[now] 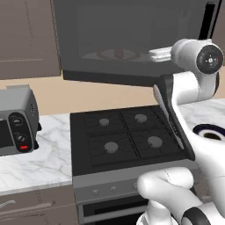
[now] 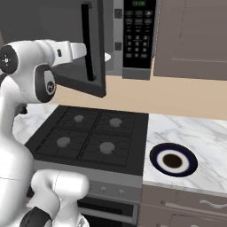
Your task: Pick the sweet potato from the counter and place it in the microwave. Then turn on the microwave.
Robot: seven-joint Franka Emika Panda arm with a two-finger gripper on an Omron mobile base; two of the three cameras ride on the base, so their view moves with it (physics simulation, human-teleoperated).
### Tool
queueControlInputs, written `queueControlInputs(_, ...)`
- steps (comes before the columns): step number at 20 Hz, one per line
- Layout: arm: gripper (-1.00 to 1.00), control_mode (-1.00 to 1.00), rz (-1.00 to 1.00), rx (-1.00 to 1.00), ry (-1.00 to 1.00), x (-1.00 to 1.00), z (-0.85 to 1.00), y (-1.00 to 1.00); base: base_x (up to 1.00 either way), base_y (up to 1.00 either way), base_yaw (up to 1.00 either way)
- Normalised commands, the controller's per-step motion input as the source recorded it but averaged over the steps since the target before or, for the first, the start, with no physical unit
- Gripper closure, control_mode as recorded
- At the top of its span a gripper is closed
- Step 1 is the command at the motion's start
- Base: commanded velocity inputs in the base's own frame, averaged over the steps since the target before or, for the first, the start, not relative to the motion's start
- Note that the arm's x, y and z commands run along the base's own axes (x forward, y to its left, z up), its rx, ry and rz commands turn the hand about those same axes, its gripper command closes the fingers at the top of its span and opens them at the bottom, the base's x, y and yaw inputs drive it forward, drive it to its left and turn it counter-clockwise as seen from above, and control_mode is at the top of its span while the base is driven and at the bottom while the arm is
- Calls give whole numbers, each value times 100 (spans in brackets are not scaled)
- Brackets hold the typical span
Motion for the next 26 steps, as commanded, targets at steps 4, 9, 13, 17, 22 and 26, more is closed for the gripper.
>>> queueControlInputs(4, 100, -100, 18, 7, 28, 14, 0, -18, 0, 0, 0)
queueControlInputs(9, 100, -100, 19, 7, 16, 17, 0, -19, 0, 0, 0)
queueControlInputs(13, 100, -100, 19, 9, 3, 41, -6, -18, 0, 0, 0)
queueControlInputs(17, 100, -100, 17, 10, 0, 45, -20, -3, 0, 0, 0)
queueControlInputs(22, 100, -100, 9, 7, -3, 35, -13, 0, 0, 0, 0)
queueControlInputs(26, 100, -100, 2, 3, -7, 31, -2, 0, 0, 0, 0)
